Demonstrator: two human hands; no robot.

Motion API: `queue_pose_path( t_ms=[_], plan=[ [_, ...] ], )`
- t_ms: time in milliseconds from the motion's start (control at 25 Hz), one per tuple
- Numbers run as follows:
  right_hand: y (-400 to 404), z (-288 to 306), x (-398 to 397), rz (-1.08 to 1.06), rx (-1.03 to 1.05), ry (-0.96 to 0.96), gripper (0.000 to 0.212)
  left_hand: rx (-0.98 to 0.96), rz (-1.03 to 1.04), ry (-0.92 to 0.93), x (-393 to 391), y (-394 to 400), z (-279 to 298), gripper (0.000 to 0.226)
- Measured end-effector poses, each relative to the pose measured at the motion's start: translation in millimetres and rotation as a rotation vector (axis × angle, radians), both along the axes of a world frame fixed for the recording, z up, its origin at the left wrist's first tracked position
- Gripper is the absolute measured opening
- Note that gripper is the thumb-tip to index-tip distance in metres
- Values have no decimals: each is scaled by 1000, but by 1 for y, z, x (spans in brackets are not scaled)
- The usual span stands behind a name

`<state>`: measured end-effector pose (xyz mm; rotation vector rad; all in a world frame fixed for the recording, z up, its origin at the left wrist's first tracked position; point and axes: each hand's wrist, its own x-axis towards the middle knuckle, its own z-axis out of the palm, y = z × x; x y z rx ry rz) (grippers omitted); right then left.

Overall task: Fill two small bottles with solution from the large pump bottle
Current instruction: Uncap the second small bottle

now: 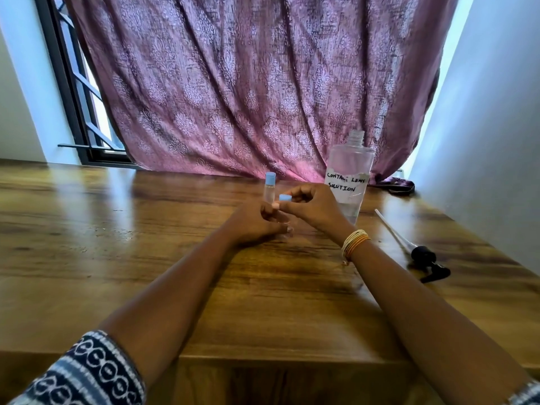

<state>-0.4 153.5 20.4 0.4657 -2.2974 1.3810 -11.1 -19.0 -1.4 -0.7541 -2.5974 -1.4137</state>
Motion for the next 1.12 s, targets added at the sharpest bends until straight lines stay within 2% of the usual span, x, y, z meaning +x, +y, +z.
queue_pose_path(
  t_ms=[120, 240, 480, 600, 720, 840, 960, 1120],
  plan=[
    [-1, 1, 2, 0, -7, 8, 20, 102, -15, -35, 2, 3, -2, 16],
    [-1, 3, 1, -13, 27, 30, 15, 126, -11, -64, -1, 5, -3, 13],
    [-1, 7, 8, 139, 15, 50, 23, 228, -112, -144, 0, 4, -3, 9],
    [2, 11, 8, 170, 57, -7, 26, 171, -51, -91, 0, 4, -1, 10],
    [3, 14, 9, 195, -57, -74, 37, 154, 12, -59, 0, 1, -1, 12],
    [-1, 13, 12, 137, -52, -58, 44, 159, 3, -48, 0, -3, -1, 11],
    [-2, 9, 10, 84, -70, -38, 40, 139, 4, -26, -2, -3, -1, 12],
    [0, 9, 10, 183, -149, -110, 44, 155, 5, -41, -2, -3, -1, 12]
  ],
)
